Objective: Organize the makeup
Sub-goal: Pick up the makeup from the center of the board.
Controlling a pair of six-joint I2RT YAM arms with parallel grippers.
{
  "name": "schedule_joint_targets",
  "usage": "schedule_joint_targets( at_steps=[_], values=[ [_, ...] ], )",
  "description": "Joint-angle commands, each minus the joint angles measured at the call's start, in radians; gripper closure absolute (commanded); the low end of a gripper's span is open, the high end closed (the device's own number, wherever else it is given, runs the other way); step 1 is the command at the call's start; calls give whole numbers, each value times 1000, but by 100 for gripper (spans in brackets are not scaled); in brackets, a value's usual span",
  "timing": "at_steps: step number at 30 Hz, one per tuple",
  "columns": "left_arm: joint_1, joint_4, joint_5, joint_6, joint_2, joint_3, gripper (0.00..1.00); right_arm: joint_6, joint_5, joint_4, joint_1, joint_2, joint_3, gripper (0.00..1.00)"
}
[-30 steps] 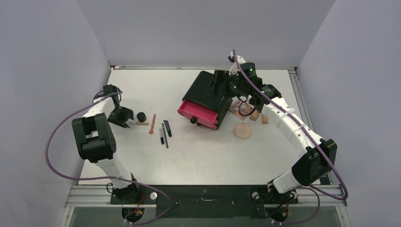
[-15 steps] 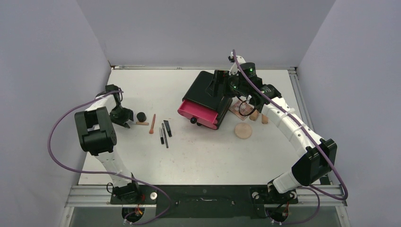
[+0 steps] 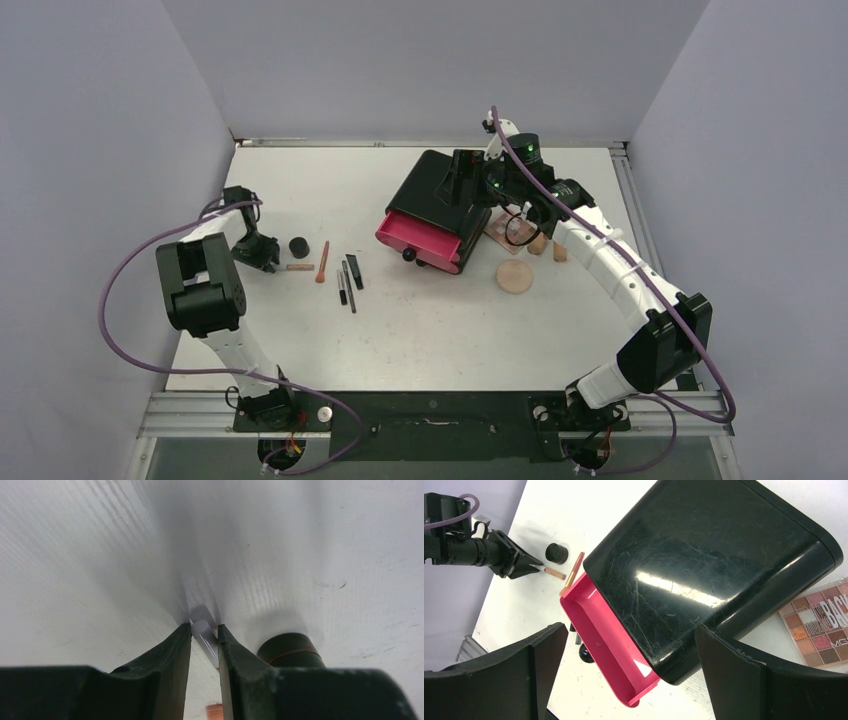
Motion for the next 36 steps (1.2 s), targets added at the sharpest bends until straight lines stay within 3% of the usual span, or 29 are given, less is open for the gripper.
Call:
schedule_joint_targets(
  at_steps=[1, 11, 19, 33, 36],
  values=[
    [6, 32, -50, 21, -64, -90, 78, 1, 15, 15, 7, -33, -13, 2],
    [7, 110, -70, 50, -269, -339, 83, 25, -15, 40, 12, -45, -28, 2],
    [8, 105, -75, 75, -461, -436, 84, 23, -56, 58, 35, -55, -17, 2],
    [7, 49, -9, 137, -664, -409, 84, -50, -88, 44, 163, 2, 48, 4],
    [6, 77, 55, 166, -686, -410, 90, -64, -106, 48, 178, 9, 51, 4]
  ],
)
